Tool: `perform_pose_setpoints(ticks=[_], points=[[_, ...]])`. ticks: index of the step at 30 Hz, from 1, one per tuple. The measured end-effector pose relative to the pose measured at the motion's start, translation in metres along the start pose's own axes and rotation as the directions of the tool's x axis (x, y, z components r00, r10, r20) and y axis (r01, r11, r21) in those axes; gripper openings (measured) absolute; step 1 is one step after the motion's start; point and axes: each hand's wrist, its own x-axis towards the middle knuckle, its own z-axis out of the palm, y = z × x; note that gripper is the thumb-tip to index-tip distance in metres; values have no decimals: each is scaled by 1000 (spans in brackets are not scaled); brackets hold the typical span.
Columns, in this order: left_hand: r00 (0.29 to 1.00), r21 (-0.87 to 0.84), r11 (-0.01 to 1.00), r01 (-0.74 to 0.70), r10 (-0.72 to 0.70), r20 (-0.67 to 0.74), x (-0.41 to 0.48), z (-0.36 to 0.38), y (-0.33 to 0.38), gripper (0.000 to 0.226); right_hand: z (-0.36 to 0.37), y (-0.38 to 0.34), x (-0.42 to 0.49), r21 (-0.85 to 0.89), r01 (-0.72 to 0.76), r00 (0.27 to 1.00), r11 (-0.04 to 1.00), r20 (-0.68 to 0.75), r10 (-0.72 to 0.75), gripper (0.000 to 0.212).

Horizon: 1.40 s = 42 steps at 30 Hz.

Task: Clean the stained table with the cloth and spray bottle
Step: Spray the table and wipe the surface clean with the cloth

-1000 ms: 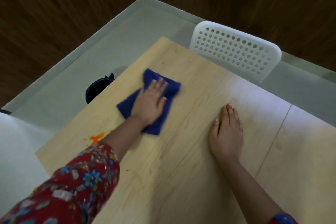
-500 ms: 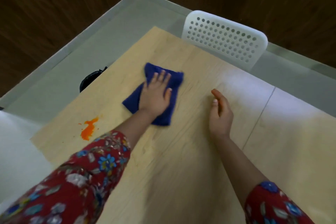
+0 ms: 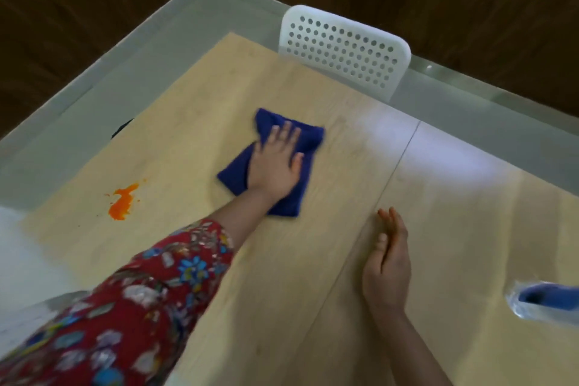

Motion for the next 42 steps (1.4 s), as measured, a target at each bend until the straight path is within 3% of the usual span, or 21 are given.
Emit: perform_pose_setpoints(ticks=[3,6,8,10,12,13,16,19,23,25,28,31,33,35,38,40,42], points=[[953,-34,956,-291,292,75,-58,23,60,58,-6,-1,-3,147,16,996,989,-86,-4,50],[840,-49,852,-522,523,141,-120,21,42,58,-9,-3,-3,196,32,993,980,-116,-10,51],[907,-36,912,-408,409,95,-121,14,1,58,-8,-6,-2,218,26,993,976,-119,0,53],[994,-1,995,-102,102,36,-104,6,-29,57,-7,-6,-2,221,34,991,975,-133,-5,55],[994,10,994,112,-112,-1,-78,1,-25,56,-6,-8,1,226,43,992,973,-124,-15,56],[990,13,990,137,-137,-15,-69,2,-10,57,-5,-7,0,227,45,993,973,-116,-19,56],[999,-2,1000,-28,28,22,-66,21,54,59,-5,-5,-3,226,61,986,972,-164,-24,56],[960,-15,964,-265,265,87,-107,39,99,59,-6,-7,-4,251,68,986,966,-167,-26,59],[892,-25,898,-439,439,110,-156,32,63,62,-8,-4,-1,193,116,988,974,-121,-94,55],[907,2,912,-411,408,105,-161,24,22,61,-7,-2,-1,169,89,993,982,-86,-75,54],[987,37,989,-146,142,78,-136,9,-29,60,-7,-5,-6,134,73,997,988,21,-77,54],[1000,14,1000,20,-20,24,-93,3,-16,59,-4,-10,-5,-27,271,942,962,212,-260,54],[999,-7,999,-36,36,39,-89,10,11,59,0,-10,-6,-121,438,874,891,292,-389,54],[962,-25,967,-254,255,95,-116,22,33,60,0,-9,-6,-161,427,889,890,255,-381,53],[841,-54,858,-511,513,171,-167,18,12,60,2,-9,-9,-229,395,913,890,204,-353,50],[874,-16,882,-472,470,128,-176,11,-29,60,3,-10,-10,-275,416,902,867,249,-354,51],[961,63,960,-274,271,61,-165,2,-74,59,6,-11,-9,-322,436,887,840,312,-341,52]])
